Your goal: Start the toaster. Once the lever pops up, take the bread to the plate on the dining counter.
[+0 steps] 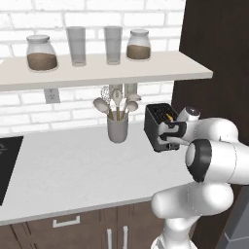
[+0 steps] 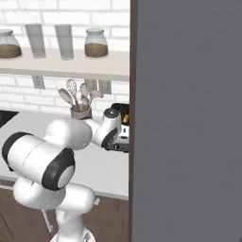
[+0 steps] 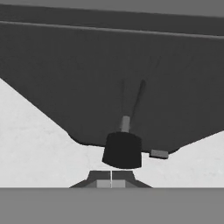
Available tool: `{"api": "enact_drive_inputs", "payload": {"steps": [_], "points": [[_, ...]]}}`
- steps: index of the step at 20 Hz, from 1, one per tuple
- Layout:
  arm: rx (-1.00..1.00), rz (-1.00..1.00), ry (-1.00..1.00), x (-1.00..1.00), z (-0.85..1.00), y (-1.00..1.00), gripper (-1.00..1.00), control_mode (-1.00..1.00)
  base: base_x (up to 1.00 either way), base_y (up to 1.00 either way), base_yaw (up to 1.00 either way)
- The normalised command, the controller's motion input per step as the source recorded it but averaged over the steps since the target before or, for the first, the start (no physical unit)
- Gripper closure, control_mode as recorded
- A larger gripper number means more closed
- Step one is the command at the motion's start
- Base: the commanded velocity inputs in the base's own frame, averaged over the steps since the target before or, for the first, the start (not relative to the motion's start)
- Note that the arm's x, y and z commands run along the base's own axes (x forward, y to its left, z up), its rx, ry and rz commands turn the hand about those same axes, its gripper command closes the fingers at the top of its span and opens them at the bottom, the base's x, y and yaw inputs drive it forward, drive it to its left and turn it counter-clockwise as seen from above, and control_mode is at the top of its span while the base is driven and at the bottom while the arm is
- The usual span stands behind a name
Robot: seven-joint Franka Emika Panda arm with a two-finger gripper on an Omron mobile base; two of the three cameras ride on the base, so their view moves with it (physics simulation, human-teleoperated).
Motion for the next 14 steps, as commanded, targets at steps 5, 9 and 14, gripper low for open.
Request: {"api": "enact_drive_inputs", "payload": {"steps": [5,9,14], "points": [[0.01,0.0,0.0,0.24,-0.18,0.11,1.0,-1.0,0.0,0.0,0.0],[0.0,0.0,0.0,0.21,-0.18,0.19,1.0,-1.0,0.0,0.0,0.0],[0.0,0.0,0.0,0.1,-0.19,0.16,1.0,-1.0,0.0,0.0,0.0]]}}
